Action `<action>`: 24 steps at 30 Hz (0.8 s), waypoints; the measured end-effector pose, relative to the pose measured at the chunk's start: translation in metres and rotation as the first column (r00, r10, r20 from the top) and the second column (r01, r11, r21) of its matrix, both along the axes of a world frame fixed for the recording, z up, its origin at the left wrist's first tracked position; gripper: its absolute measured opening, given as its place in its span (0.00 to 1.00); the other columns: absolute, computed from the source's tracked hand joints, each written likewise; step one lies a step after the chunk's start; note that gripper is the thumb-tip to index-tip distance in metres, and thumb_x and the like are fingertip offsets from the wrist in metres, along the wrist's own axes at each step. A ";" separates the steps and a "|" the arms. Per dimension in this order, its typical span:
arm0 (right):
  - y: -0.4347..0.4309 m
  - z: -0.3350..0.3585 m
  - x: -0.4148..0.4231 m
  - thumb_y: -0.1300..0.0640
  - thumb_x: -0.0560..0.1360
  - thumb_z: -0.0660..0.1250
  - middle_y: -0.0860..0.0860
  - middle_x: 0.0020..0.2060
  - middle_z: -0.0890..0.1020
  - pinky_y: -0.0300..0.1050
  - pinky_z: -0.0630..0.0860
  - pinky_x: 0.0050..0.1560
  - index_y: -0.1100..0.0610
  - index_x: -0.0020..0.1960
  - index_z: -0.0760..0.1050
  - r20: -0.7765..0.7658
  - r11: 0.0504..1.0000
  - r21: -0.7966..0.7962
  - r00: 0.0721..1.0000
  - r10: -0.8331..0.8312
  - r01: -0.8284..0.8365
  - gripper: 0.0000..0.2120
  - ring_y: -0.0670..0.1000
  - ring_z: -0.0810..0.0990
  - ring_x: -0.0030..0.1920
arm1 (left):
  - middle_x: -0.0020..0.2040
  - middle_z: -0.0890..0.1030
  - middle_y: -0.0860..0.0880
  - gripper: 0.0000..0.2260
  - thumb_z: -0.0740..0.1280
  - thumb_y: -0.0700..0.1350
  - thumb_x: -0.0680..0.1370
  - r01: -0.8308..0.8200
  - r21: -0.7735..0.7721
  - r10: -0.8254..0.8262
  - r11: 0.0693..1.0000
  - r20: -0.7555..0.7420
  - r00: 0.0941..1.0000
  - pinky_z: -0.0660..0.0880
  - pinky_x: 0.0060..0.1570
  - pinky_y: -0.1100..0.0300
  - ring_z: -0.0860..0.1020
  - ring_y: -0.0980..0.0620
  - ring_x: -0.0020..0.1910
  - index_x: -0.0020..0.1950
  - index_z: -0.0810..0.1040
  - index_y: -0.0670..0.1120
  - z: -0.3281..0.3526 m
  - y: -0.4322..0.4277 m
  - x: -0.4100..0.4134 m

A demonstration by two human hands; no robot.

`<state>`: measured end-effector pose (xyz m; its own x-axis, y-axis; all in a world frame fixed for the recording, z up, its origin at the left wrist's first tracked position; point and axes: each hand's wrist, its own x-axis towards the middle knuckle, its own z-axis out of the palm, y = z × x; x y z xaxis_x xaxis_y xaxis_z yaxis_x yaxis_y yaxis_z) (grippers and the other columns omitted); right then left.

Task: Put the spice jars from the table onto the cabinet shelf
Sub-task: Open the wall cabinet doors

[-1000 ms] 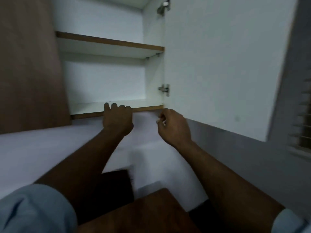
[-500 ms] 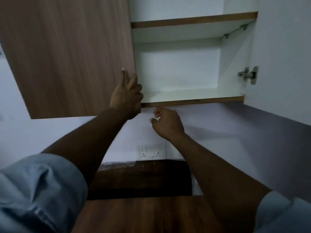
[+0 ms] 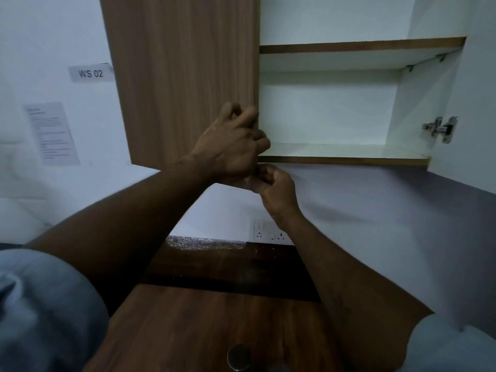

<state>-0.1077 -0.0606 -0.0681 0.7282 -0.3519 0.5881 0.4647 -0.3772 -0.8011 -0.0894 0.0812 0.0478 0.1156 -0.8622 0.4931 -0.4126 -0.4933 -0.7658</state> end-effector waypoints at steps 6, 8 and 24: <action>0.084 -0.008 -0.040 0.42 0.67 0.75 0.45 0.40 0.86 0.55 0.84 0.48 0.48 0.46 0.81 0.121 1.000 -0.025 0.993 -0.001 0.004 0.13 0.49 0.85 0.43 | 0.38 0.82 0.50 0.18 0.55 0.54 0.78 0.158 -0.197 -0.158 0.968 0.014 0.987 0.62 0.58 0.46 0.65 0.47 0.55 0.52 0.81 0.46 -0.004 0.078 -0.044; 0.120 -0.005 -0.052 0.41 0.66 0.75 0.39 0.38 0.84 0.43 0.82 0.44 0.44 0.44 0.78 0.162 0.996 -0.088 0.987 0.002 0.012 0.12 0.44 0.84 0.42 | 0.37 0.81 0.50 0.16 0.58 0.53 0.79 0.172 -0.208 -0.163 0.963 0.058 0.985 0.65 0.57 0.45 0.68 0.45 0.54 0.49 0.82 0.45 -0.004 0.110 -0.056; 0.373 0.005 -0.049 0.29 0.63 0.75 0.45 0.61 0.80 0.52 0.80 0.53 0.48 0.66 0.71 0.131 0.946 -0.320 0.991 -0.007 0.048 0.39 0.51 0.78 0.59 | 0.48 0.86 0.51 0.17 0.57 0.46 0.75 -0.390 -0.099 0.394 0.916 0.029 0.919 0.53 0.76 0.47 0.74 0.44 0.63 0.49 0.86 0.50 0.000 0.356 -0.095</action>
